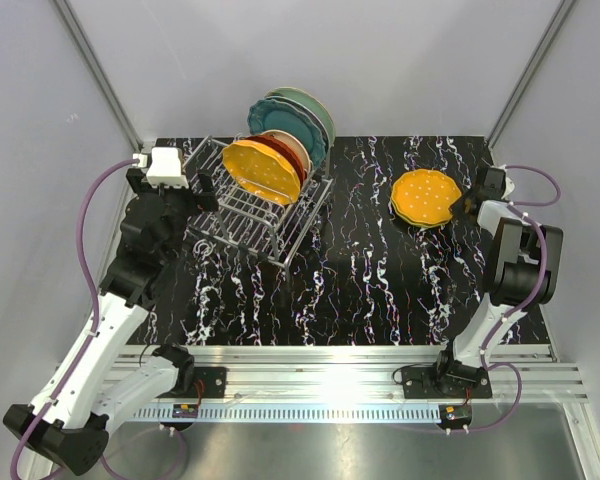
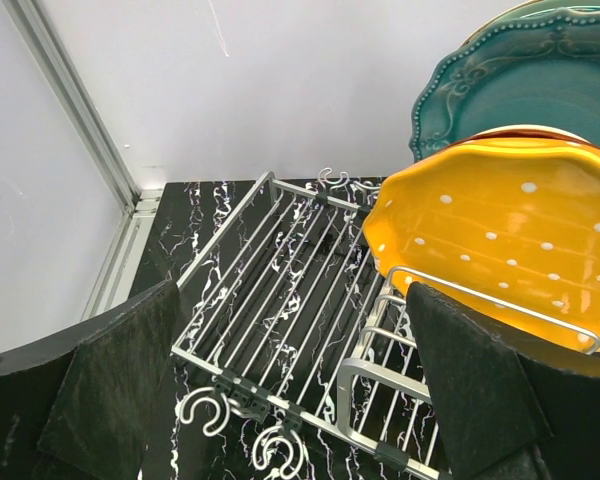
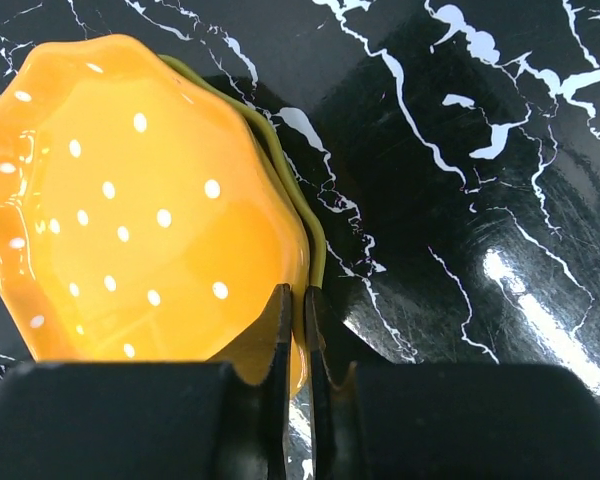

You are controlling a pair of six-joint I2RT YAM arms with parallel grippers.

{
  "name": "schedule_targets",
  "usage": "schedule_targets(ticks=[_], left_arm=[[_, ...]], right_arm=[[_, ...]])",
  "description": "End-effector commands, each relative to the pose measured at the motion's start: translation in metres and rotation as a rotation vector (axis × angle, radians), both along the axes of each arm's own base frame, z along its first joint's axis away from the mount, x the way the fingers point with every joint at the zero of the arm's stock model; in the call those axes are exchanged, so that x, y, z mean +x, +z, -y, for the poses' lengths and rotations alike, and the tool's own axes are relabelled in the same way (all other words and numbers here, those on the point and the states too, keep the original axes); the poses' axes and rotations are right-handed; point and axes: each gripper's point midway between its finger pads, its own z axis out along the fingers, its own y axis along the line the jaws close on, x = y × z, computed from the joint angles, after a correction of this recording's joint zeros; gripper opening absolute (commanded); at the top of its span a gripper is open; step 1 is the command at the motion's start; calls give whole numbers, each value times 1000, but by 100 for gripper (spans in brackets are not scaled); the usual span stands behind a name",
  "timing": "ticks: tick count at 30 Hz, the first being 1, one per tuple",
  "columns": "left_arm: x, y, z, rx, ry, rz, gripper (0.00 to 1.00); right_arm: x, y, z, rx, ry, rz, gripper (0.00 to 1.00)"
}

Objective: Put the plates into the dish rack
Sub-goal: Grab a plate with the right arm

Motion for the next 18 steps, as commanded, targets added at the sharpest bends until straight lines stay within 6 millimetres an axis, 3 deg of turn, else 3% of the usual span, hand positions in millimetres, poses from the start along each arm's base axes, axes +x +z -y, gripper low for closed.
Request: schedule_targets(ticks=[1, 10, 18], left_arm=[[0, 14, -8, -10, 39, 57, 99], [0, 13, -8, -11, 43, 54, 99], [0, 14, -10, -11, 52, 58, 99]], right_arm=[[16, 42, -3, 18, 0, 112, 0], [8, 79, -26, 102, 64, 196, 0], [-8, 99, -52, 207, 110, 250, 0]])
